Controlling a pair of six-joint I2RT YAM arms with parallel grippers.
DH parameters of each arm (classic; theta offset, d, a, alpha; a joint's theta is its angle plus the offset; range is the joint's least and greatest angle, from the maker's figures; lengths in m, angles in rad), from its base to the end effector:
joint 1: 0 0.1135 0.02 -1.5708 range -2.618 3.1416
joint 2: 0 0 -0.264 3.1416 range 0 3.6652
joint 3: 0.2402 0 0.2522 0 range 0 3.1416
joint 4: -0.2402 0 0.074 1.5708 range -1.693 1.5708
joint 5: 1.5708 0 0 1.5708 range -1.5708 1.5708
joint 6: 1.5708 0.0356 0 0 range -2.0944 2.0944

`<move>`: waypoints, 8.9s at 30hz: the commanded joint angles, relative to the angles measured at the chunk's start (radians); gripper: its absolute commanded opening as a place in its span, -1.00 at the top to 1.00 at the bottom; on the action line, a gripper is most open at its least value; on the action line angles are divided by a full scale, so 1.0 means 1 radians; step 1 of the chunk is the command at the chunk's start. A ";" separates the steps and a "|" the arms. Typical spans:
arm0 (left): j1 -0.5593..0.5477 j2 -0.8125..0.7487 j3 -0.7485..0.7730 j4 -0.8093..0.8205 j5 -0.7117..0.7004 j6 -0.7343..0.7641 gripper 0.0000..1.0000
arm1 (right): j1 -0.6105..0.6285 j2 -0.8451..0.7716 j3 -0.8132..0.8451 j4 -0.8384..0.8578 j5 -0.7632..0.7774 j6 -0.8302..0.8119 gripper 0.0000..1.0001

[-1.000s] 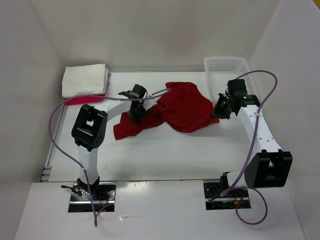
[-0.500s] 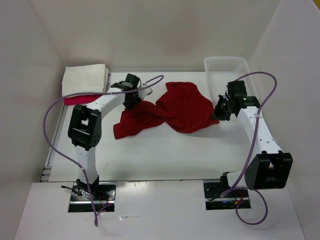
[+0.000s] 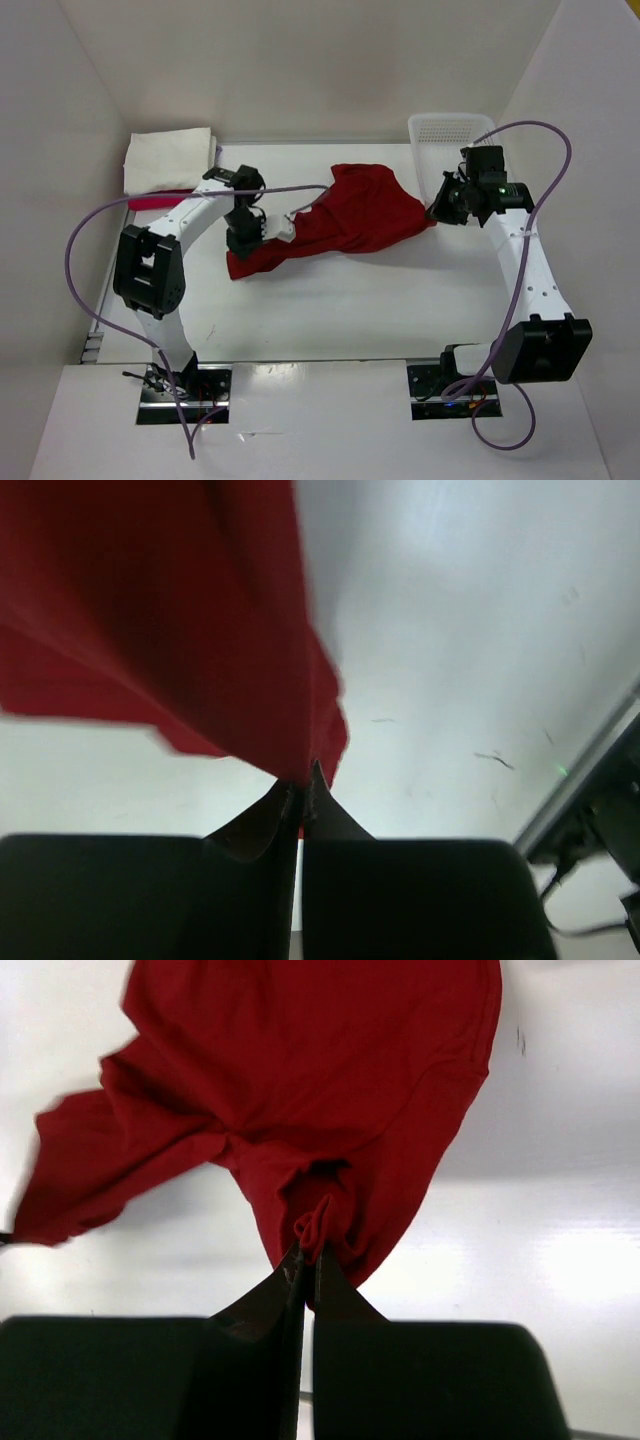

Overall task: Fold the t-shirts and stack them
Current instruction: Flatten out the tshirt, then fold the flattened tshirt in 1/3 of the way

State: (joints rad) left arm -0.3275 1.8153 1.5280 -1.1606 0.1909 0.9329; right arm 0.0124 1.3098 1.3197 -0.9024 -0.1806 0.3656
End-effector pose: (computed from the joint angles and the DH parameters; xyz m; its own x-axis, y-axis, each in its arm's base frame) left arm 0.3285 -0.1187 0.2496 -0.2882 0.9309 -0.2243 0.9561 0.2927 -0.0137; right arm 0.2645 0.0097 0.3461 -0.7718 0.3422 -0.5360 0.1617 0.9208 0.3549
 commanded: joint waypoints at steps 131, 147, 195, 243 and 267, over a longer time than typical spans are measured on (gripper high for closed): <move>0.398 0.205 0.460 0.510 -0.137 -0.493 1.00 | 0.170 0.752 0.952 0.099 0.504 -0.163 1.00; 0.403 -0.077 1.359 0.039 0.048 -0.503 1.00 | 0.221 0.013 0.986 0.142 0.616 -0.283 1.00; 0.439 0.084 0.411 0.581 0.147 -0.549 1.00 | 0.319 0.693 0.819 0.301 0.807 -0.315 1.00; 0.430 0.145 -0.014 0.685 -0.243 -0.263 0.35 | 0.387 0.138 -0.183 0.275 0.323 0.200 0.04; 0.479 -0.076 -0.313 0.430 -0.232 -0.483 -0.57 | 0.345 -0.061 -0.560 0.188 0.135 0.622 -0.29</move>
State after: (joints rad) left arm 0.1410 1.7344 1.2098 -0.7437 -0.0711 0.5064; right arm 0.3401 1.2839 0.8043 -0.7136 0.0360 0.8913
